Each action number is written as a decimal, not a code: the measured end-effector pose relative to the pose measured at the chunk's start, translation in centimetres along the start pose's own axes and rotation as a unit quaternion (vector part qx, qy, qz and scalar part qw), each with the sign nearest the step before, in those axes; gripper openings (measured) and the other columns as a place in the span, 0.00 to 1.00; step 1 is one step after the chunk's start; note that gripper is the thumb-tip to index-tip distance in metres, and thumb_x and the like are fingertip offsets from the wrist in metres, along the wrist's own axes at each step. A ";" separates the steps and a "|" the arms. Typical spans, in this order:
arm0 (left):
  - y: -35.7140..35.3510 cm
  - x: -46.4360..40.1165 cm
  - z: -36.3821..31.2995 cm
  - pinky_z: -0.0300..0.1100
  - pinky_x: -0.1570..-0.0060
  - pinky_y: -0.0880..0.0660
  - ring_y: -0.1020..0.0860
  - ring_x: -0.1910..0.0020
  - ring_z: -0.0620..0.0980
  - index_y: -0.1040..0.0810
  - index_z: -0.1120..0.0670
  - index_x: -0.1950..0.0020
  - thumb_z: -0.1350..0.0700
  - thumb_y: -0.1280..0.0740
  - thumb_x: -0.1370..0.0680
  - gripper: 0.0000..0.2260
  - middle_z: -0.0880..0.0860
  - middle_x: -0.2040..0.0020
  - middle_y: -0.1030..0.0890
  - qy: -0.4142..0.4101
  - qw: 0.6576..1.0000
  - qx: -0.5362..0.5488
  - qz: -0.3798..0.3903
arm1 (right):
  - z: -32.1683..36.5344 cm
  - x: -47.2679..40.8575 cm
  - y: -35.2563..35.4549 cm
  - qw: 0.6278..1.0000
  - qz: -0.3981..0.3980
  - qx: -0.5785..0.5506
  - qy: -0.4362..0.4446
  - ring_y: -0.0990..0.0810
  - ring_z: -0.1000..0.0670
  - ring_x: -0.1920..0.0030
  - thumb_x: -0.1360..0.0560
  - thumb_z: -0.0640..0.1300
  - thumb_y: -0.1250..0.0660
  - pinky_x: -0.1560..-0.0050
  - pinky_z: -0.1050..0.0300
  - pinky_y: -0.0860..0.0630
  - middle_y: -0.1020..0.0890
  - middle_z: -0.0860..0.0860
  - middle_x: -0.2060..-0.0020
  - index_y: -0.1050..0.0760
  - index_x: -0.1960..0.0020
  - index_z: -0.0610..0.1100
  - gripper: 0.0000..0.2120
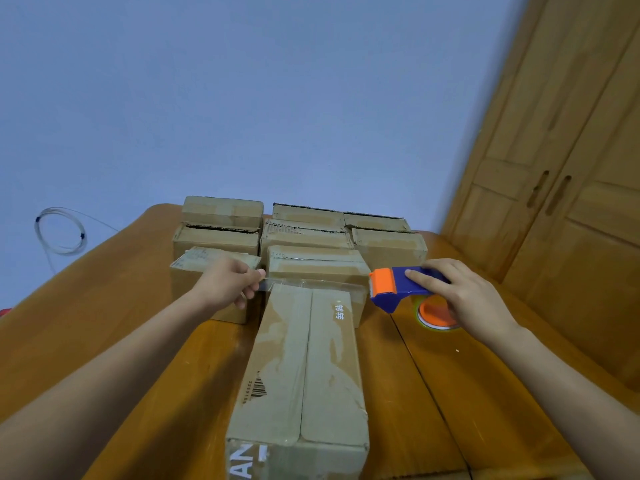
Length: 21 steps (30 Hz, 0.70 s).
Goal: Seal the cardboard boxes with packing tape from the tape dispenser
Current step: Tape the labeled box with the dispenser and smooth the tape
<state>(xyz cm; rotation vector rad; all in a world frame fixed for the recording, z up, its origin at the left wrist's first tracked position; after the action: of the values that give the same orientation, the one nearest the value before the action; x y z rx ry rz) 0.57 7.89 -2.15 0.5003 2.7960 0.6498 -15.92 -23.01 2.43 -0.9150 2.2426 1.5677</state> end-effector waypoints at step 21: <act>-4.4 2.0 3.3 0.35 0.72 0.30 0.26 0.74 0.44 0.28 0.57 0.67 0.51 0.40 0.18 0.19 0.49 0.73 0.25 0.041 0.987 0.150 -0.031 | 3.0 3.7 -5.7 0.988 -0.027 -0.102 -0.117 0.31 0.47 0.43 0.49 0.23 0.22 0.62 0.55 0.21 0.22 0.42 0.45 0.28 0.34 0.46 0.47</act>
<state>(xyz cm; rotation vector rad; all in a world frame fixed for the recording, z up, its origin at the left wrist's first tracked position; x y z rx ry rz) -1.48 6.13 -7.35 0.4449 2.9901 0.2391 -15.61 -22.86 -5.00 -0.7852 1.9105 1.8016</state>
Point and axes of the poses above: each hand's wrist, its own x-axis away from the middle knuckle, its own y-axis out of the back of the hand, z = x × y, the point moved 6 cm from there along -x, towards the middle knuckle
